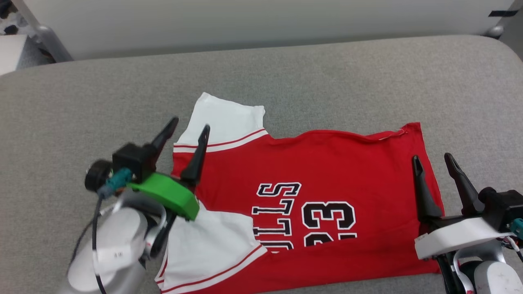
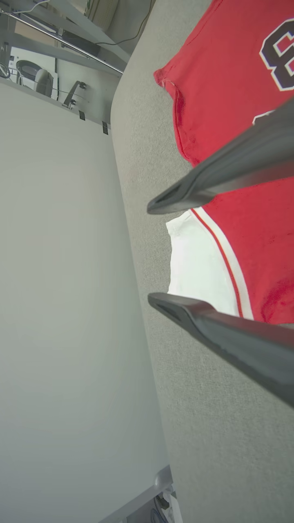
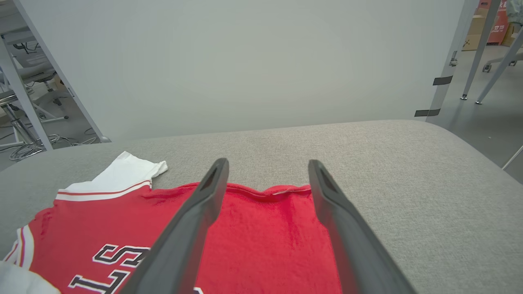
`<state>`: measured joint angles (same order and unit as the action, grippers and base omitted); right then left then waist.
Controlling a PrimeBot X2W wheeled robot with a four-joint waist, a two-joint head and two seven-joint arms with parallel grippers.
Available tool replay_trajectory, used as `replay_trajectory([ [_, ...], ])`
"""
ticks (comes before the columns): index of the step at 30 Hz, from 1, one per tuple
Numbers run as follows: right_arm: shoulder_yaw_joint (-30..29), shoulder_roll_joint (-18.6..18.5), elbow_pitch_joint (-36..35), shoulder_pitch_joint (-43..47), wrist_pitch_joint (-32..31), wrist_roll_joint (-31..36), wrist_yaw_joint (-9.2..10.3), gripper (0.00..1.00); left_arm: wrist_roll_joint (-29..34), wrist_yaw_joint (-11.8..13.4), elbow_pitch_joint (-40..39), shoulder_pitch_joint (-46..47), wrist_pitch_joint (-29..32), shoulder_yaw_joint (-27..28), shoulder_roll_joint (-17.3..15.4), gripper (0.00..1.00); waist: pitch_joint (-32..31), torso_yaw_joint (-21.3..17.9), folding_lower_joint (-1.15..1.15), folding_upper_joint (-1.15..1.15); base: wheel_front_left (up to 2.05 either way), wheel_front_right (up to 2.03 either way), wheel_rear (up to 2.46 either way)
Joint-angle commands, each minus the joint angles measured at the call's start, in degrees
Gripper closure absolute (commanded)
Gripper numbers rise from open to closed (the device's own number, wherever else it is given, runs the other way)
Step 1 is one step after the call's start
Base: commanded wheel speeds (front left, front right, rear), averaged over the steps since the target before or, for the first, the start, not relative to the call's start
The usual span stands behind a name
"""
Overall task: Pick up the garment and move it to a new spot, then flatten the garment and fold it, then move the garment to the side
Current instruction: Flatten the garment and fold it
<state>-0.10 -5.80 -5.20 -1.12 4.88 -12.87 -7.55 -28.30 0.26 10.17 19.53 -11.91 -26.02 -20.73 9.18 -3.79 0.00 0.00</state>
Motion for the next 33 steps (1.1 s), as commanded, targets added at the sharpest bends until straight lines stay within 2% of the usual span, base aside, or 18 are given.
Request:
replay_trajectory([
  [1,0.6,0.3,-0.2,-1.7,0.6,-0.2,0.06,0.00,0.2,-1.5,0.3,5.1,2.2,0.3,-1.3,0.00,6.3,-4.3,0.00,0.00,0.00,0.00,0.00],
  [7,2.9,0.9,-0.2,-5.8,1.8,-0.4,0.06,0.00,-1.3,-6.3,5.5,21.6,18.8,-1.7,-6.3,0.00,11.6,-7.6,0.00,0.00,0.00,0.00,0.00],
  [11,4.3,1.3,0.1,-7.7,2.2,-0.6,0.06,0.00,-4.4,-7.2,11.5,29.7,31.5,-3.3,-8.7,0.00,13.7,-9.6,0.00,0.00,0.00,0.00,0.00],
  [15,5.7,1.7,0.9,-8.8,3.0,-0.9,0.06,0.00,-8.3,-7.6,17.0,35.1,39.8,-4.6,-10.0,0.00,15.3,-11.3,0.00,0.00,0.00,0.00,0.00],
  [19,6.4,2.0,1.8,-9.6,3.6,-1.3,0.06,0.00,-11.6,-7.7,21.6,38.4,45.6,-5.0,-10.5,0.00,17.0,-12.4,0.00,0.00,0.00,0.00,0.00],
  [23,7.4,2.2,2.9,-10.2,4.5,-1.7,0.06,0.00,-11.0,-7.7,26.1,40.8,50.4,-7.4,-12.4,0.00,18.1,-13.2,0.00,0.00,0.00,0.00,0.00],
  [26,7.8,2.3,3.6,-10.5,5.1,-1.9,0.06,0.00,-10.3,-7.7,27.8,41.5,51.4,-9.2,-13.4,0.00,18.4,-13.5,0.00,0.00,0.00,0.00,0.00],
  [31,8.1,2.4,4.5,-10.9,5.7,-2.2,0.06,0.00,-12.5,-7.7,29.9,40.8,52.1,-12.0,-13.7,0.00,19.0,-13.4,0.00,0.00,0.00,0.00,0.00],
  [32,8.1,2.4,4.6,-11.0,5.7,-2.2,0.06,0.00,-13.5,-7.7,30.0,40.7,53.0,-12.4,-13.6,0.64,19.0,-13.3,0.00,0.00,0.00,0.00,0.00],
  [33,8.0,2.4,4.6,-11.1,5.7,-2.2,0.06,0.00,-14.0,-7.7,30.1,40.6,53.5,-12.6,-13.7,1.00,19.1,-13.3,0.00,0.00,0.00,0.00,0.00],
])
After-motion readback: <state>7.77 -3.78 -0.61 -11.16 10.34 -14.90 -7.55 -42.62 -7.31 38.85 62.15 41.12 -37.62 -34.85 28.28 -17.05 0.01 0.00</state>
